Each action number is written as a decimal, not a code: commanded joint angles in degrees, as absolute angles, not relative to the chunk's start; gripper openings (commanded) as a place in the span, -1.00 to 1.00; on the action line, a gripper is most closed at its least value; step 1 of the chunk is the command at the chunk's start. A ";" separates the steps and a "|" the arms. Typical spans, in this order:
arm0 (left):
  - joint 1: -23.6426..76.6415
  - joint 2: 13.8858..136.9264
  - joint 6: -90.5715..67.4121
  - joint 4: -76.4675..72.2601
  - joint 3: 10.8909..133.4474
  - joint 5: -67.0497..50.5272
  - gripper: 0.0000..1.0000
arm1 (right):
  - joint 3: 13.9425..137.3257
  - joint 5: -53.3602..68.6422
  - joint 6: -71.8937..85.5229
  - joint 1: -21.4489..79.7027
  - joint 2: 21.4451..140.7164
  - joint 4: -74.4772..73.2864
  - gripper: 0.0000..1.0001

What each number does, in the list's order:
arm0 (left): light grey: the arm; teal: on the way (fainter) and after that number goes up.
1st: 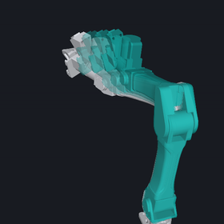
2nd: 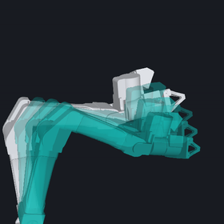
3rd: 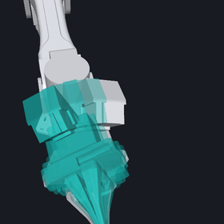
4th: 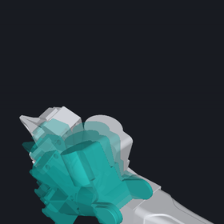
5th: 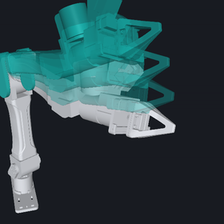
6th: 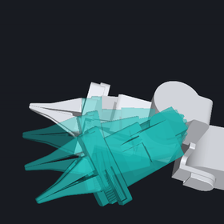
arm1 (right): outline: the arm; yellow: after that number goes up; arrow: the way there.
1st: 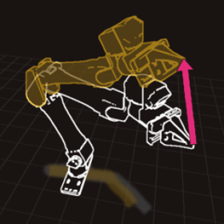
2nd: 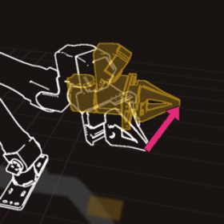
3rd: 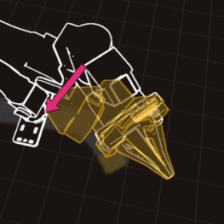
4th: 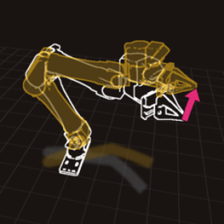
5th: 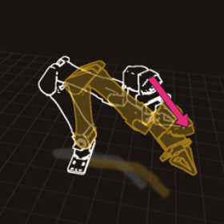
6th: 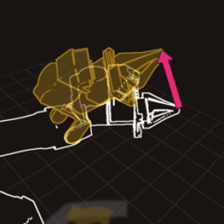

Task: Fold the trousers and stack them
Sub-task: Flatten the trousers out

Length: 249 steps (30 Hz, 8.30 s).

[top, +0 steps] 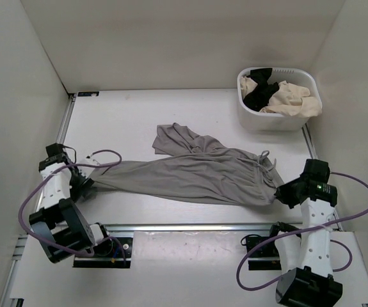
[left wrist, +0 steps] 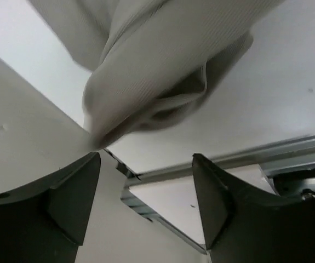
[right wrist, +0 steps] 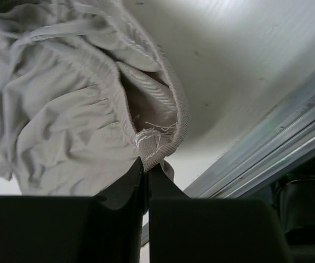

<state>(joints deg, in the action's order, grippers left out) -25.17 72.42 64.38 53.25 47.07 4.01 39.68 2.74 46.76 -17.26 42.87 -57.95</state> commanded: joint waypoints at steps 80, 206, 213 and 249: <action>-24.62 103.97 26.72 41.49 66.53 -7.65 -0.40 | 48.96 -19.34 36.74 -17.58 52.38 -58.54 -1.00; 21.62 138.42 27.16 53.80 123.58 -20.93 0.72 | 57.22 -3.00 29.17 -19.86 85.96 -39.11 0.41; 23.19 138.43 26.63 53.79 115.33 -24.69 0.22 | 52.38 2.37 30.32 -19.86 88.68 -36.74 0.20; 19.26 96.06 35.68 70.74 71.53 -19.93 1.00 | 49.31 10.20 28.48 -18.63 67.50 -38.41 -1.00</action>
<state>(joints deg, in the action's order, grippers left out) 20.80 97.17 35.92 61.54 70.65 -8.91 49.17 8.45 28.27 -18.98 69.25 -38.89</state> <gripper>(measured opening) 0.973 0.037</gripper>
